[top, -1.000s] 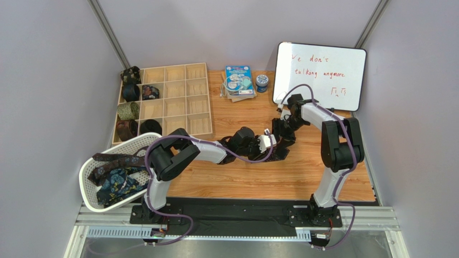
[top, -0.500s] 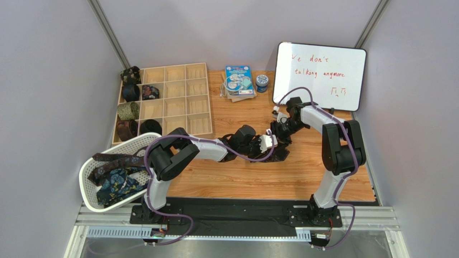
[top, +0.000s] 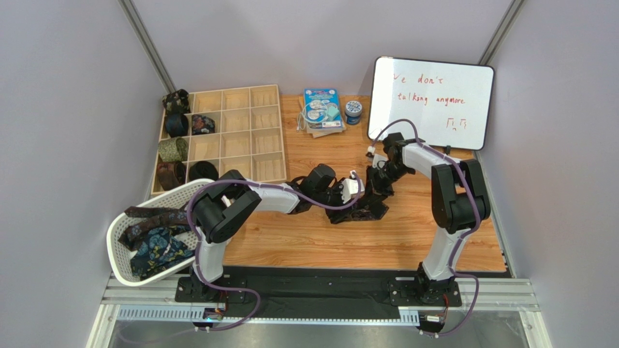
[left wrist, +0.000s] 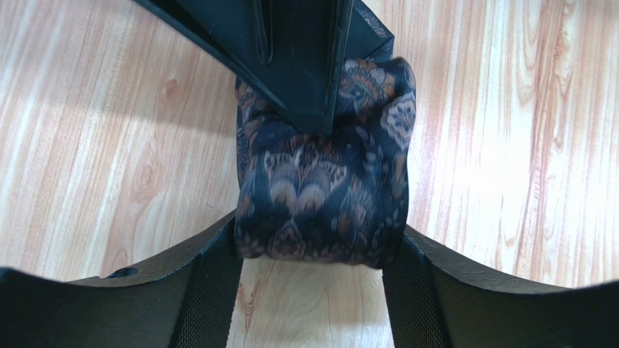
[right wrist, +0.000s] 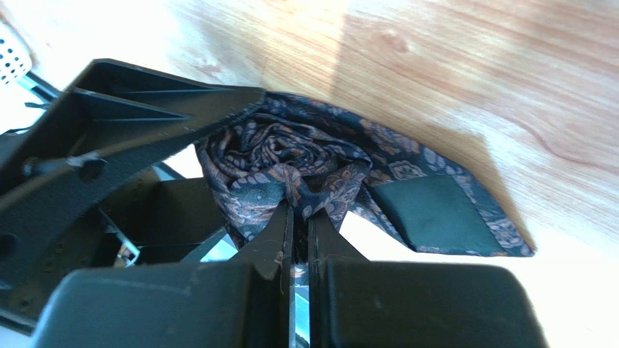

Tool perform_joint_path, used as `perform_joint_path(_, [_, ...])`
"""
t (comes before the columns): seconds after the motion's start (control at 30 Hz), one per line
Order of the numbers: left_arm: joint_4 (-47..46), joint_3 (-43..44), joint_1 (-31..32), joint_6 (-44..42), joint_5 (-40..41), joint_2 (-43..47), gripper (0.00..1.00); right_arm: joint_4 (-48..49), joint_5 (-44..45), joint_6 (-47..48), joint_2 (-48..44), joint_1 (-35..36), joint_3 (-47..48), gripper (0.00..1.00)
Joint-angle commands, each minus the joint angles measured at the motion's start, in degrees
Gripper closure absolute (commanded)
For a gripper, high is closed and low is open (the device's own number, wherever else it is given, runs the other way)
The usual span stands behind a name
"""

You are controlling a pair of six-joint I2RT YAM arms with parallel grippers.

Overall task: Roll the ties
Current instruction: Roll the tie at the center of the board.

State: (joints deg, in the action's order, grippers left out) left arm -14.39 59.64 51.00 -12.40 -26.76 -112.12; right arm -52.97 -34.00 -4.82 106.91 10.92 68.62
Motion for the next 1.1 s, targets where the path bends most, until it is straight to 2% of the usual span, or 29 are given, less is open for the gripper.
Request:
perform_joint_path(0.0, [1.48, 0.56, -0.2, 4.22, -3.21, 1.82, 0.28, 3.49, 13.16, 1.39, 2.34, 0.68, -1.73, 1.0])
perform_joint_path(0.1, [-0.97, 1.09, 0.06, 6.24, -2.33, 1.37, 0.23, 3.84, 15.89, 0.78, 2.6, 1.12, -2.61, 1.0])
perform_joint_path(0.37, [-5.73, 2.68, 1.9, 8.98, -0.57, -0.73, 0.21, 2.87, 21.25, -1.07, 5.76, 3.49, -0.25, 1.0])
perform_joint_path(0.53, [-8.11, 4.08, 2.7, 8.63, 1.36, -2.4, 0.21, 1.38, 22.66, -1.77, 9.01, 6.04, 3.27, 1.0])
perform_joint_path(0.63, [-7.85, 4.79, 2.87, 7.57, 2.5, -3.81, 0.25, 1.9, 22.22, -2.12, 9.8, 6.83, 4.76, 1.0])
perform_joint_path(0.73, [-5.21, 4.7, 2.87, 5.38, 3.29, -4.95, 0.36, 1.91, 20.65, -2.13, 9.72, 6.93, 5.38, 1.0])
perform_joint_path(0.77, [-4.51, 4.0, 2.79, 4.5, 3.65, -5.04, 0.45, 1.91, 20.12, -1.86, 9.28, 6.92, 5.21, 1.0])
perform_joint_path(0.83, [-2.66, 2.77, 2.79, 2.74, 4.26, -4.61, 0.53, 1.47, 19.15, -1.25, 7.71, 6.92, 4.86, 0.98])
perform_joint_path(0.87, [-2.57, 0.5, 2.79, 2.3, 4.26, -3.73, 0.6, 1.29, 18.36, -0.98, 6.91, 6.58, 4.6, 0.95])
perform_joint_path(1.0, [-1.26, -3.82, 2.79, 0.98, 4.53, -2.67, 0.74, -1.16, 14.67, -0.02, 2.96, 4.21, 5.47, 0.76])
perform_joint_path(1.03, [-0.99, -4.17, 2.87, 0.72, 4.7, -2.67, 0.76, -1.95, 12.66, 0.07, 2.17, 3.33, 5.47, 0.65])
perform_joint_path(1.07, [-0.9, -4.79, 2.79, 0.8, 4.79, -2.84, 0.78, -2.31, 11.6, 0.16, 0.42, 1.75, 5.38, 0.61])
